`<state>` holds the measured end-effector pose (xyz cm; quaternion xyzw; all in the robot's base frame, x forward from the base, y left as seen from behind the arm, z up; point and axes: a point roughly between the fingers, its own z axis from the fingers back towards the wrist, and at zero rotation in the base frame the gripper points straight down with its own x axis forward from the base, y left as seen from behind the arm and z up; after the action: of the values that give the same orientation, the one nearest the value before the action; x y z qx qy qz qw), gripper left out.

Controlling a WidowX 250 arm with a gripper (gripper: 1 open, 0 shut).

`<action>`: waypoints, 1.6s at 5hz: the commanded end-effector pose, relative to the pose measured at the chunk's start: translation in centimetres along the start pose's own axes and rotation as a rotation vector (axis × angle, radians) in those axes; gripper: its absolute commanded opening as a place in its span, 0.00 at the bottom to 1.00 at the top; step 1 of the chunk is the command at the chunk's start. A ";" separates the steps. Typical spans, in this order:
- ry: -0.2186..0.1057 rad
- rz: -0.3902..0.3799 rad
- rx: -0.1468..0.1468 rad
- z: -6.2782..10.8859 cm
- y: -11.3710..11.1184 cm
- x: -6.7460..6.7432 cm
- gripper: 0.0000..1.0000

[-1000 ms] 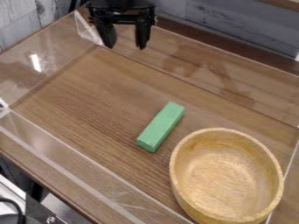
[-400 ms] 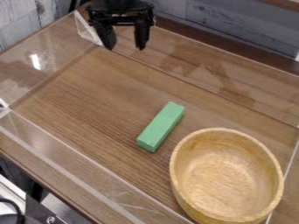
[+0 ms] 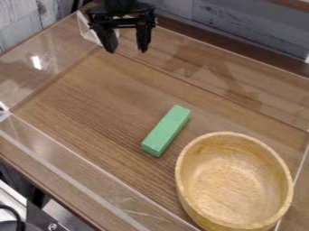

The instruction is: Put the green block in the brown bowl

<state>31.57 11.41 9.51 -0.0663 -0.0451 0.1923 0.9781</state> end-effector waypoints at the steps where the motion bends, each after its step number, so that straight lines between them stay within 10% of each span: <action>1: -0.059 0.016 -0.007 1.5 0.4 1.0 1.00; 4: -0.068 0.040 -0.035 1.9 1.0 2.0 1.00; 8: 0.011 -0.150 -0.065 1.2 -2.9 -3.3 1.00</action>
<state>29.14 7.54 8.93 -0.1024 -0.0173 0.1246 0.9868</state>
